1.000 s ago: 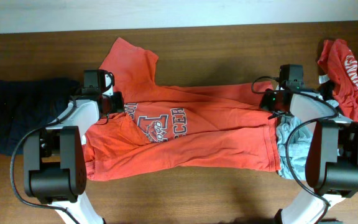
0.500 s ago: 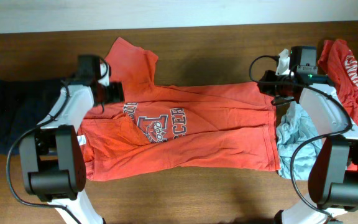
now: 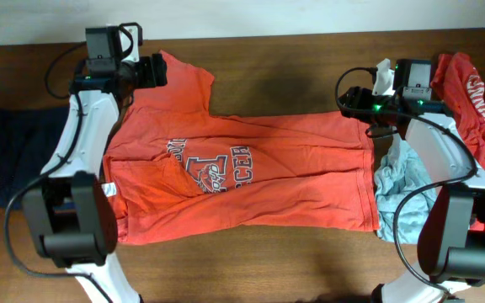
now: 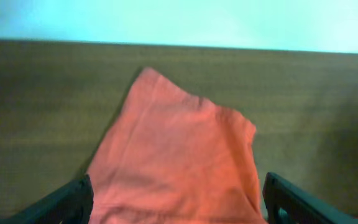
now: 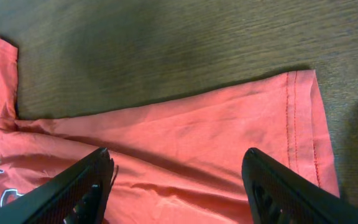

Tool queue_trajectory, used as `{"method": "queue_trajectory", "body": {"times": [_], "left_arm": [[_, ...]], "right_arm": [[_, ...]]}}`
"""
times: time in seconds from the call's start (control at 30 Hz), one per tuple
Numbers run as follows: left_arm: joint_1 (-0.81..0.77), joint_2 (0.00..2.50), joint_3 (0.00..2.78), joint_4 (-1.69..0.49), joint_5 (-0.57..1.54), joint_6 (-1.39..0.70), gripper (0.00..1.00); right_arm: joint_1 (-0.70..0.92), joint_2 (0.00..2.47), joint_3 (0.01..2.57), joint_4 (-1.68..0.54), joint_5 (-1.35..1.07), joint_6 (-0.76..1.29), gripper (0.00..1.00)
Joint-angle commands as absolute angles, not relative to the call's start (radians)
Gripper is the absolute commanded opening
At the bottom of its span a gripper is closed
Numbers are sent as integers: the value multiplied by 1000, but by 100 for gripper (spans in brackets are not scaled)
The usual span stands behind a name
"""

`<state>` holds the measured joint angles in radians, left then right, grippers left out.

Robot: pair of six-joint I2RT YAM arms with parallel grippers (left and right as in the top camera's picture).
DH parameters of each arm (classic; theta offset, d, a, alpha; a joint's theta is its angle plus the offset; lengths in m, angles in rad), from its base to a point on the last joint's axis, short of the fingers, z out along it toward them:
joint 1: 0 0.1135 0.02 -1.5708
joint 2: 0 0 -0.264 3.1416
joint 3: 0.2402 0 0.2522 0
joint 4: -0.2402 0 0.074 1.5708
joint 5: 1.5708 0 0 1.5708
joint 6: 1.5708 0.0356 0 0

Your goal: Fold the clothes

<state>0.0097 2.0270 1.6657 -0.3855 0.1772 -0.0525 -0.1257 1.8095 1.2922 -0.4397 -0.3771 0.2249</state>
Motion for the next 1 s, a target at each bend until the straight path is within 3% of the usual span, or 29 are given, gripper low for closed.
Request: {"method": "queue_trajectory", "body": {"times": [0.0, 0.57, 0.83, 0.97], "left_arm": [[17, 2160, 1671, -323, 187, -25, 87], [21, 2388, 1671, 17, 108, -33, 78], [21, 2436, 1671, 68, 108, -56, 68], [21, 2440, 1671, 61, 109, -56, 55]], "right_arm": [[-131, 1837, 1306, -456, -389, 217, 70], [-131, 1840, 1306, -639, -316, 215, 68], [-131, 1840, 1306, -675, -309, 213, 63], [-131, 1840, 1306, -675, -309, 213, 59]]}}
